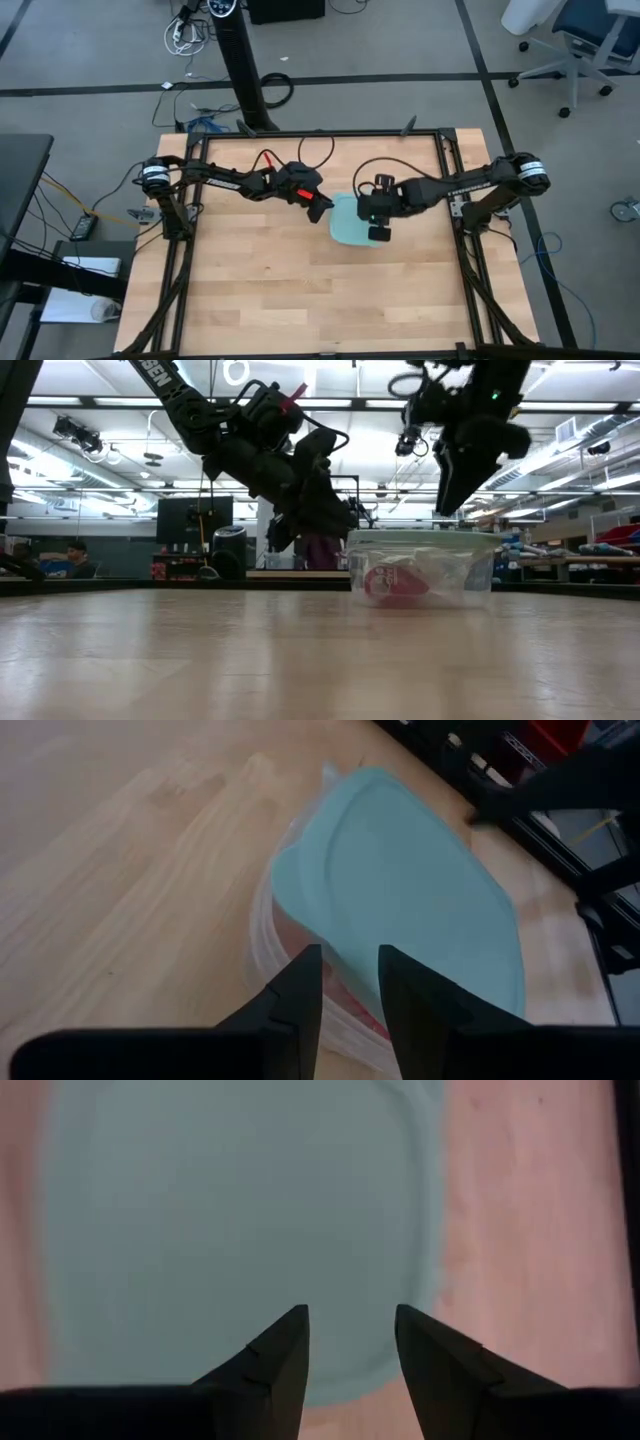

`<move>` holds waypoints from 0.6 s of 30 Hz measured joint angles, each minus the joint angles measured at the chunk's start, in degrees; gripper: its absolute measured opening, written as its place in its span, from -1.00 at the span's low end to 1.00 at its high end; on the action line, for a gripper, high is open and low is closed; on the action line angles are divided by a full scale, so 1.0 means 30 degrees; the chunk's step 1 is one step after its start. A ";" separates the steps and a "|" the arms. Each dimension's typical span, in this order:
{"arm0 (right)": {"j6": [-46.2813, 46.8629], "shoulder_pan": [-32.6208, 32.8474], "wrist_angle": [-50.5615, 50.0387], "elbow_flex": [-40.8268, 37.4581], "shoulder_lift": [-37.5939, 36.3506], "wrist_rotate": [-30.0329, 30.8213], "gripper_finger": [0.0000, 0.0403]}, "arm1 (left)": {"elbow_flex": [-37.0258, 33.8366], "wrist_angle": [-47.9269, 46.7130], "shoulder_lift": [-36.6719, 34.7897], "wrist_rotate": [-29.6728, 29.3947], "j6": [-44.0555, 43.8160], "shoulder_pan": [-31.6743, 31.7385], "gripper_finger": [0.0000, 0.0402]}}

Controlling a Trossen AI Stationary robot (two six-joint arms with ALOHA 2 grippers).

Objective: Roll bandage
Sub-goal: Close the transparent tupperware

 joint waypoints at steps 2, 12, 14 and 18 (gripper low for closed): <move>0.0291 -0.0488 -0.0579 -0.0010 -0.0065 -0.0184 -0.26 | 0.0007 -0.0195 0.0000 0.0122 -0.0046 0.0000 -0.49; 0.4267 -0.0325 -0.2106 -0.1464 -0.0767 -0.0808 -0.26 | 0.0007 -0.1113 0.0000 0.0668 0.0262 -0.0102 -0.49; 0.4576 -0.0327 -0.2017 -0.2014 -0.1199 -0.0771 -0.26 | 0.0015 -0.1358 0.0000 0.0748 0.0405 -0.0102 -0.49; 0.4808 -0.0389 -0.1227 -0.2964 -0.2087 -0.0826 -0.26 | 0.0015 -0.1528 0.0000 0.0755 0.0485 -0.0102 -0.49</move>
